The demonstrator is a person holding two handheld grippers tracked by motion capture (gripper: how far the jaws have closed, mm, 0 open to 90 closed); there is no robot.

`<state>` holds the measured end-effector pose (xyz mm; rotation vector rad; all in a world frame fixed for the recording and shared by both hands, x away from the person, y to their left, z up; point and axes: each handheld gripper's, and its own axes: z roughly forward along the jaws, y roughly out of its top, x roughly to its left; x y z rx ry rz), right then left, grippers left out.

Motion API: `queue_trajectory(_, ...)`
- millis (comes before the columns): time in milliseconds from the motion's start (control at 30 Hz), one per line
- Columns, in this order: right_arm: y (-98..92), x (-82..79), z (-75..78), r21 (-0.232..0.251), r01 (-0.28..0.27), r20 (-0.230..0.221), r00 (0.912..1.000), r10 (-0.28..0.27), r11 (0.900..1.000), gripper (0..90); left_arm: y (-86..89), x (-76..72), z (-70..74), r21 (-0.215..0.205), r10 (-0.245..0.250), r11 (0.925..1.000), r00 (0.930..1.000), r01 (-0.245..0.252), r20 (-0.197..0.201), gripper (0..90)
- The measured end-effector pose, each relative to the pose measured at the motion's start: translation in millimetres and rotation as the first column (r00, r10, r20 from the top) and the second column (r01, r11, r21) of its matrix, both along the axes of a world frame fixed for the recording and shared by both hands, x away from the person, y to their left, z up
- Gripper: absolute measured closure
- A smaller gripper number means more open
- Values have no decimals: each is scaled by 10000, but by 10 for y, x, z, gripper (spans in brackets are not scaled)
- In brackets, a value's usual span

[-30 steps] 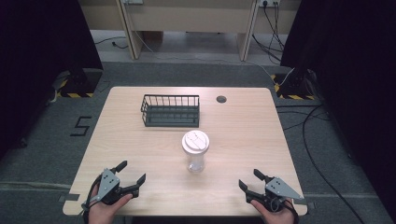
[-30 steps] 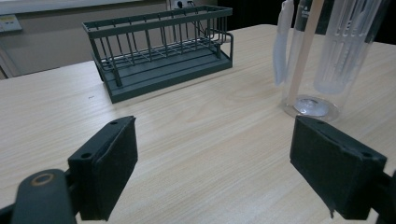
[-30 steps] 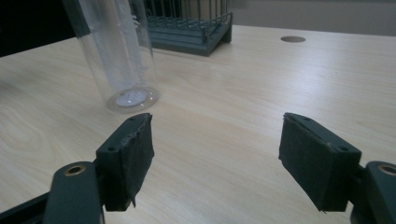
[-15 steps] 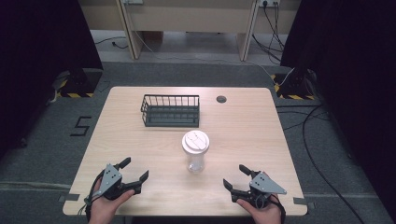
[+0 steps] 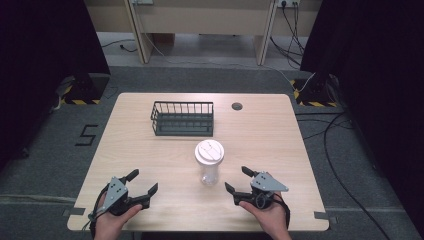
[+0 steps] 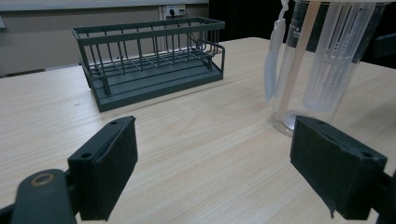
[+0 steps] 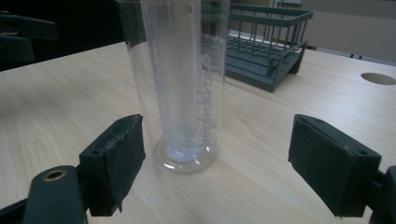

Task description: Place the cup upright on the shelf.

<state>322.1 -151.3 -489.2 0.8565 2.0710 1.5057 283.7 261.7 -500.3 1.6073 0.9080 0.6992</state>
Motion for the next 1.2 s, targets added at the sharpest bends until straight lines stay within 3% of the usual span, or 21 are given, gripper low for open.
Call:
queue_trajectory(567, 474, 293, -98, -472, -462, -267, 9986, 450, 9978, 152, -83, -23, -35, 30, -285, 9996, 9995, 285, -125, 144)
queue_trajectory(1200, 842, 465, -201, -376, -73, 151, 9999, 79, 9993, 115, -101, -40, -25, -84, -461, 9989, 9989, 460, -85, 144)
